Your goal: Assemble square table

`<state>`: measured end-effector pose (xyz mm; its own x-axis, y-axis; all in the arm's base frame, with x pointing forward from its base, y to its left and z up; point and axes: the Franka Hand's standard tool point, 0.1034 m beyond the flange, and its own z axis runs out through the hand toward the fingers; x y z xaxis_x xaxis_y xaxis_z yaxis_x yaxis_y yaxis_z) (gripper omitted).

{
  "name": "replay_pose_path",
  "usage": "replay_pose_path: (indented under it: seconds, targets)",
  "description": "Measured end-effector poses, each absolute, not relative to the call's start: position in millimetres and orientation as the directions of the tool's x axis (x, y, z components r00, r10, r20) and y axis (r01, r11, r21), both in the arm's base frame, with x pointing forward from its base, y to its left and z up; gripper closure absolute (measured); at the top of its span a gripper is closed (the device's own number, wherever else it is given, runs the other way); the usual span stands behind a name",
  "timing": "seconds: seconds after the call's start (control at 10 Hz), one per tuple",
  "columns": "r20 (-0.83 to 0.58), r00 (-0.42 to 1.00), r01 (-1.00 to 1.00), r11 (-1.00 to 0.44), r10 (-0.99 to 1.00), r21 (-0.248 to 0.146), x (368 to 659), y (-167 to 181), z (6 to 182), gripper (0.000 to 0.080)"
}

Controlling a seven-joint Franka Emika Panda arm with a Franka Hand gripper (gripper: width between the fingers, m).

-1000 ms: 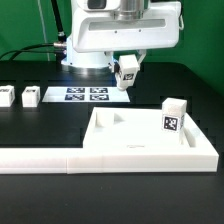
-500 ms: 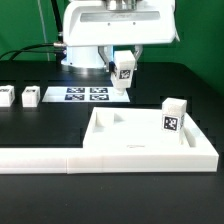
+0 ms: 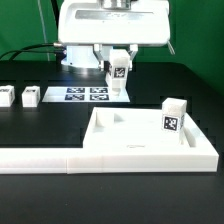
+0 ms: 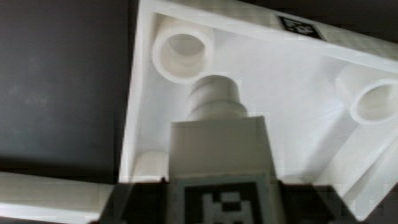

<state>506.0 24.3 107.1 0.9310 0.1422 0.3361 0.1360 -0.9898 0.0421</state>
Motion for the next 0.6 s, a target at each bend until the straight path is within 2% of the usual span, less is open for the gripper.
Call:
replay_pose_path:
  seconds: [0.4, 0.6]
  targets:
    - [0.366, 0.919, 0.137, -0.989, 0.147, 0.054, 550.7, 22.4, 100.4, 0.0511]
    - [0.367, 0.918, 0.137, -0.989, 0.148, 0.056, 554.2, 22.1, 98.9, 0.0511]
